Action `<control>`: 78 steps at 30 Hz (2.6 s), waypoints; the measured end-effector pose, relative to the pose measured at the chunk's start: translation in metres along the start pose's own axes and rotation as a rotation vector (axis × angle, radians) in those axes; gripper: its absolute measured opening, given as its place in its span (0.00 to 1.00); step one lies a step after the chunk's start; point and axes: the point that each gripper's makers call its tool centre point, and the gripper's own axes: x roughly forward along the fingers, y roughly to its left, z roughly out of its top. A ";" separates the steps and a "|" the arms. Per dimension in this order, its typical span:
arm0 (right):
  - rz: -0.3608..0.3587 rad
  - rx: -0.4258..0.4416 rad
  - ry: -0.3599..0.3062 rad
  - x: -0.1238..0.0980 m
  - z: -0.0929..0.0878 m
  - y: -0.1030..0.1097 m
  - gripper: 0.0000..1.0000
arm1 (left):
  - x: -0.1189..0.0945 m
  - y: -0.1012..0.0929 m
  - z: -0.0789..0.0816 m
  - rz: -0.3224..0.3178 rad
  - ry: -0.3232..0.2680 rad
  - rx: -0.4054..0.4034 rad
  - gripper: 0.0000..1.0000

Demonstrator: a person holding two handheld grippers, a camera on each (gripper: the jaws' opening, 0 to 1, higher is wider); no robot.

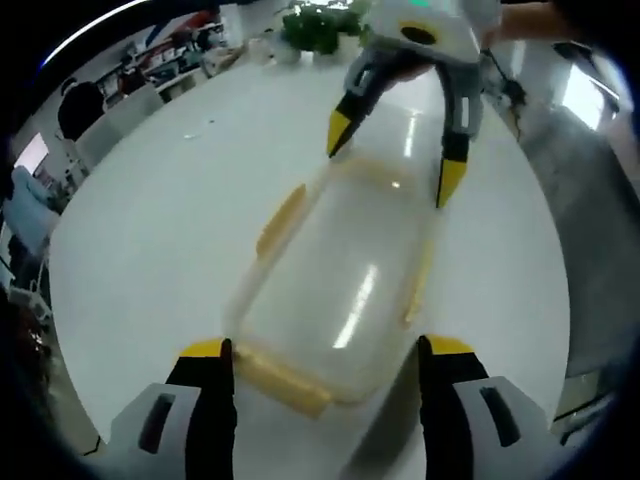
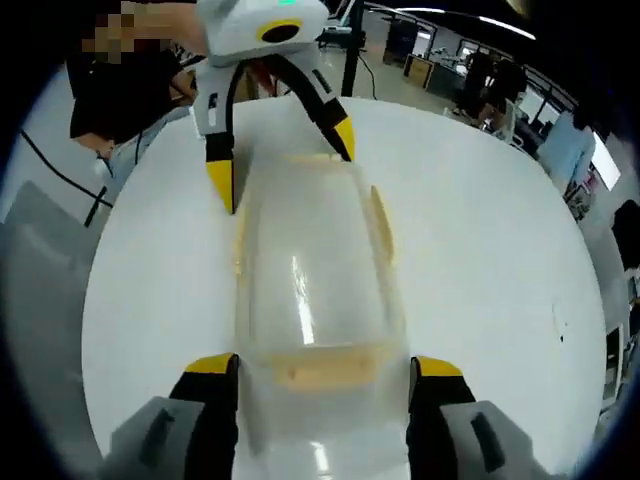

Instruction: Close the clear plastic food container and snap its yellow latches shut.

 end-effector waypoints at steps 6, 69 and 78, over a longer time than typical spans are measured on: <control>-0.003 0.000 0.023 0.002 -0.003 0.000 0.67 | 0.001 -0.005 0.000 -0.011 -0.004 -0.015 0.71; 0.097 -0.113 0.186 0.003 -0.008 -0.003 0.65 | -0.005 0.004 -0.014 -0.066 0.119 0.092 0.58; 0.114 -0.128 0.217 0.005 -0.006 -0.004 0.62 | -0.006 0.002 -0.014 -0.064 0.126 0.095 0.57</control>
